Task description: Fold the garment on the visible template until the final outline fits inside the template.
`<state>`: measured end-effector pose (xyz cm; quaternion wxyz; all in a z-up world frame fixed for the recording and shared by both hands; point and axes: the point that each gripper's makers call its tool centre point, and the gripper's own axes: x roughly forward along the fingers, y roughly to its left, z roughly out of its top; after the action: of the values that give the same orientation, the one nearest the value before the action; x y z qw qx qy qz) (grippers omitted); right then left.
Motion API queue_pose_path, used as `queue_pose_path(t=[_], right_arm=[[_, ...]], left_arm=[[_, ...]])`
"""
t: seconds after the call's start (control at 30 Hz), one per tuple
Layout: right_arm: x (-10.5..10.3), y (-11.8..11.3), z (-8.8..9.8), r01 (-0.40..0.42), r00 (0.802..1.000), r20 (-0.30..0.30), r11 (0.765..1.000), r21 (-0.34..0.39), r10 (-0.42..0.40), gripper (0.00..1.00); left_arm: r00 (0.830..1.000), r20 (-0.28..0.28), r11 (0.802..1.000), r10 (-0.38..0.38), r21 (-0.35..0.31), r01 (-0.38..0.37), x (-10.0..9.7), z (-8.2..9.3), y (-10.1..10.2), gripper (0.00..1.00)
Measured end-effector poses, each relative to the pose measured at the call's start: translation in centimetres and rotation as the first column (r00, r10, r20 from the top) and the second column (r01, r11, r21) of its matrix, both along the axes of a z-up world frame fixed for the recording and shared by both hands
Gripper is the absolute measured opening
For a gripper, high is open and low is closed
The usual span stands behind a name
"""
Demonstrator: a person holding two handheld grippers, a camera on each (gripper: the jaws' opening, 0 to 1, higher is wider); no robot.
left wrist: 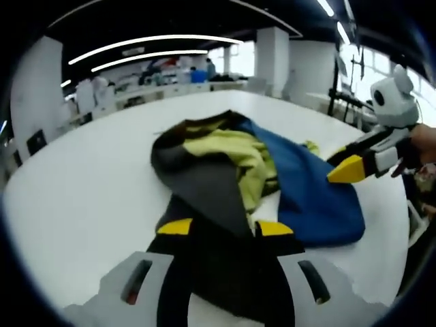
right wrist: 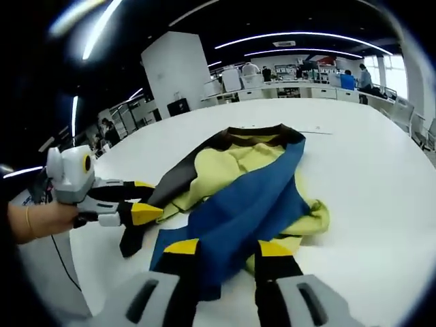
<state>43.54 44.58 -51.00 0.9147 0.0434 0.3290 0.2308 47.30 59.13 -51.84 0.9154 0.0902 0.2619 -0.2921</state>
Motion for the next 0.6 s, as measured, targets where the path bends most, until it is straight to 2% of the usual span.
queue_pose_path(t=[0.13,0.3,0.43,0.6], right_arm=[[-0.2,0.6,-0.2,-0.016,1.000,0.006,1.000,-0.003,0.016,0.14],[-0.3,0.5,-0.4,-0.016,1.000,0.009,1.000,-0.021,0.016,0.00],[-0.2,0.2,0.3,-0.026,0.999,0.024,0.999,-0.024,0.026,0.00],[0.1,-0.1,2.1,-0.041,0.997,0.069,0.999,-0.033,0.043,0.00]], left_arm=[[1.000,0.000,1.000,0.010,0.010,-0.010,0.1,0.0,0.3,0.23],[1.000,0.003,1.000,0.021,0.012,-0.021,0.1,0.3,0.6,0.07],[1.000,0.012,1.000,0.022,0.016,-0.023,0.0,0.8,0.8,0.02],[0.997,0.061,0.999,0.047,-0.016,-0.046,0.4,2.7,1.3,0.00]])
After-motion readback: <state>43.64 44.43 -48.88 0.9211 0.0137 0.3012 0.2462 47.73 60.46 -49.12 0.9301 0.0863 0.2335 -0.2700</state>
